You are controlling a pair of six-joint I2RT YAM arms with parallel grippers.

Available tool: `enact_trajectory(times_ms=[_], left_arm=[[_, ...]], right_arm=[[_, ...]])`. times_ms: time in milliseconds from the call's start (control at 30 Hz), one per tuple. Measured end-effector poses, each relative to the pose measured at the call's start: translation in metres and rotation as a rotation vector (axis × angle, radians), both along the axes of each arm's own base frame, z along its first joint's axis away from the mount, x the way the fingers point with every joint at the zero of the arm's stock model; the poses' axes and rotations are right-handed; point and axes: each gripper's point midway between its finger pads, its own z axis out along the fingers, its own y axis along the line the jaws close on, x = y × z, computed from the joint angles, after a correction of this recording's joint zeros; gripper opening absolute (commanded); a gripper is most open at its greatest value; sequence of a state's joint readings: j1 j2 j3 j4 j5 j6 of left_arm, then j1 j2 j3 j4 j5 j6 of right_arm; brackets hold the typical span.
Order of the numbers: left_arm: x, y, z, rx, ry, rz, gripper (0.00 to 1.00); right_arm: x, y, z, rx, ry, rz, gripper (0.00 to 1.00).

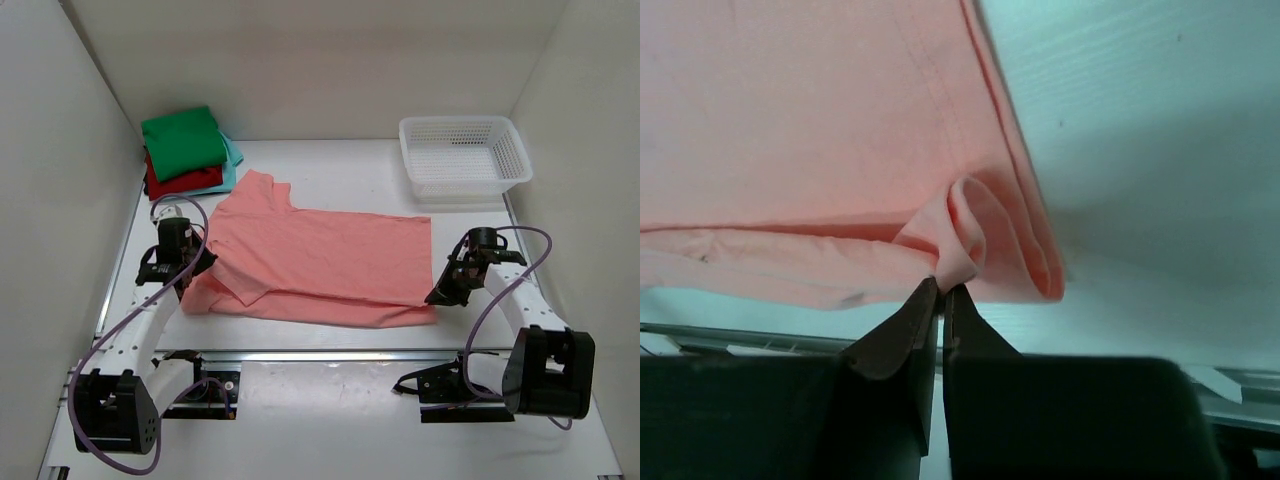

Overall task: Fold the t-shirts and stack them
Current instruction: Fold the flattened tshirt in 1/3 of the way

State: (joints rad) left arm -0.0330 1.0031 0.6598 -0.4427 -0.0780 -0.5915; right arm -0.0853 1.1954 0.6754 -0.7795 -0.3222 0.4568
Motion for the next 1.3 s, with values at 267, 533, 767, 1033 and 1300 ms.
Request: enact_trajectory(times_ms=[267,533,767,1033,1300], left_arm=[[-0.009,0.001,0.014,-0.001,-0.045,0.001,0.00],[-0.017,0.003,0.021,0.003,-0.065,0.014,0.00],[-0.017,0.007,0.019,0.006,-0.065,0.037,0.00],[-0.007,0.011,0.005,0.001,-0.026,0.069,0.00],[0.007,0.014,-0.008,0.008,0.014,0.082,0.00]], right_arm=[[-0.033,0.011,0.021,0.015,-0.010,0.000,0.00],[-0.082,0.018,0.026,0.055,0.060,-0.042,0.00],[-0.086,0.015,0.026,0.059,0.091,-0.110,0.00],[-0.064,-0.001,0.021,0.084,0.091,-0.235,0.00],[-0.031,-0.001,0.005,0.121,0.102,-0.250,0.00]])
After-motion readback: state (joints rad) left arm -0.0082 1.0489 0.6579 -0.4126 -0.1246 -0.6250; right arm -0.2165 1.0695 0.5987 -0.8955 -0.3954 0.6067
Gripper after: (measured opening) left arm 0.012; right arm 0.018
